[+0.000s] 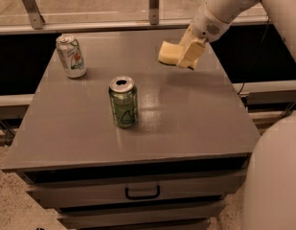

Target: Move sponge near 7up can

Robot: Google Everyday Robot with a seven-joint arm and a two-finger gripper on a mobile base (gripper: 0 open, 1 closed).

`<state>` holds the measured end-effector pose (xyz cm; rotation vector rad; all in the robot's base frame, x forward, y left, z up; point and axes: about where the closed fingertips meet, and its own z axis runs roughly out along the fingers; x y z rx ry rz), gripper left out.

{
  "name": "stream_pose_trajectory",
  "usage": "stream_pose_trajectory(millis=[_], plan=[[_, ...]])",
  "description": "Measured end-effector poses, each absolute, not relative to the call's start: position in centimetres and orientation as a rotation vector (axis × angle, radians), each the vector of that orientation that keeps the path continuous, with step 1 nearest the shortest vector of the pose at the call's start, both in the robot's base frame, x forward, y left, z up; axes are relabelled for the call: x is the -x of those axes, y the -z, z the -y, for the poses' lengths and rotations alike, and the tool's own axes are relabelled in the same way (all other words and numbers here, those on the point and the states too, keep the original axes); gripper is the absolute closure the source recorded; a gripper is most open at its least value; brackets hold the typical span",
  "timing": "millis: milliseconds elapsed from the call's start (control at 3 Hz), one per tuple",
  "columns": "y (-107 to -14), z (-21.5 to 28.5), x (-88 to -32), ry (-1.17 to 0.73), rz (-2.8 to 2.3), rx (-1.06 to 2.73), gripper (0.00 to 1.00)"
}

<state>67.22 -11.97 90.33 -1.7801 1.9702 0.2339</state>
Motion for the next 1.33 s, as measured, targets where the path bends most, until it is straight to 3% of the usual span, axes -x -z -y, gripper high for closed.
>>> stream_pose_trajectory(millis=[667,1333], plan=[[-92.1,6.1,-71.2,-0.22,-1.815,1.882,1.0],[-89.9,-3.2,-72.9,-0.323,-1.65,2.046,1.0]])
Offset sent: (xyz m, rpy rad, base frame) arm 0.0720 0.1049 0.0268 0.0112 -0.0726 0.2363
